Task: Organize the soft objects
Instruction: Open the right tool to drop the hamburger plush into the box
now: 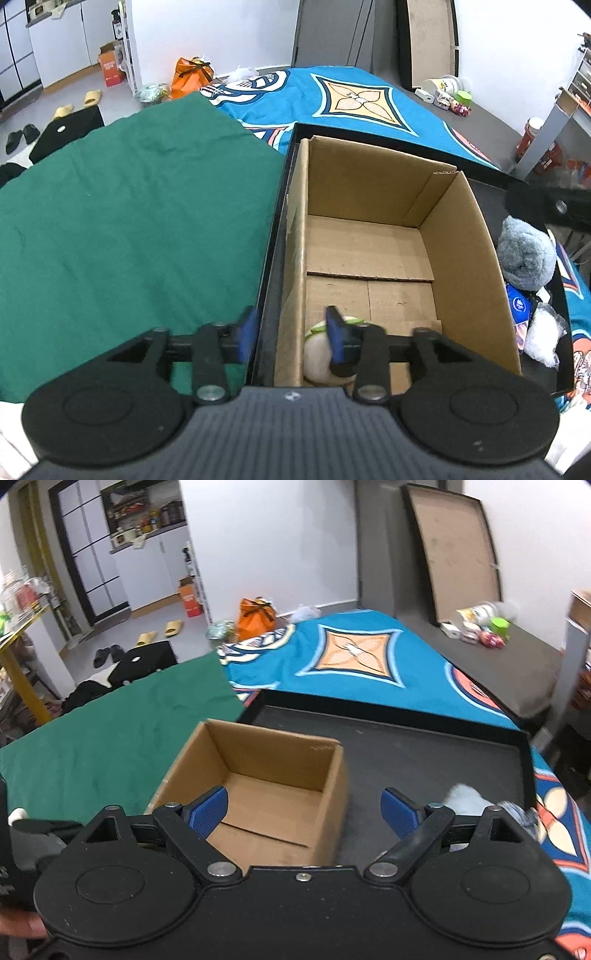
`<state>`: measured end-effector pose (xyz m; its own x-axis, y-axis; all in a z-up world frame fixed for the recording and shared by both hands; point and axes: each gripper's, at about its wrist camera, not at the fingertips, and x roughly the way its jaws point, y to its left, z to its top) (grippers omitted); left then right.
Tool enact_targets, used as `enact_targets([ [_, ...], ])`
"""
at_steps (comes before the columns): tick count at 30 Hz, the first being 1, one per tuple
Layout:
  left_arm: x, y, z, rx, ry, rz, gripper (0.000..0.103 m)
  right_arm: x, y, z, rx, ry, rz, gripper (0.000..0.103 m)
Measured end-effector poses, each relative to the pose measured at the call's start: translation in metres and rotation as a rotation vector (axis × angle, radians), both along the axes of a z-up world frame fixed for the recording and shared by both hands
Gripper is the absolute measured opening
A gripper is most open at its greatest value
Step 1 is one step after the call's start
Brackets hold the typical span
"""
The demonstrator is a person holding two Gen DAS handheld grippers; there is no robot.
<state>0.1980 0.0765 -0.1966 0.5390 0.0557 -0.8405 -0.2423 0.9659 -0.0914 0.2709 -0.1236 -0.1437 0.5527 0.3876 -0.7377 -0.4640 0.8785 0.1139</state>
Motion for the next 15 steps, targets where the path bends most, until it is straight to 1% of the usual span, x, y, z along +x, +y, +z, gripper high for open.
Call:
enact_targets([
  [2,0.0,-0.005,0.001,0.022,0.002,-0.009,0.055,-0.002,-0.013,-0.002,-0.005,0.008,-0.02,0.089],
  [6,0.002,-0.015,0.003,0.051,0.008,-0.026,0.063,-0.007,-0.04,-0.01,-0.014,0.028,-0.066,0.089],
  [8,0.004,-0.02,0.004,0.065,0.013,-0.038,0.07,-0.009,-0.053,-0.014,-0.017,0.037,-0.088,0.089],
  [15,0.007,-0.037,0.004,0.113,0.036,-0.07,0.073,-0.014,-0.104,-0.035,-0.021,0.088,-0.183,0.089],
])
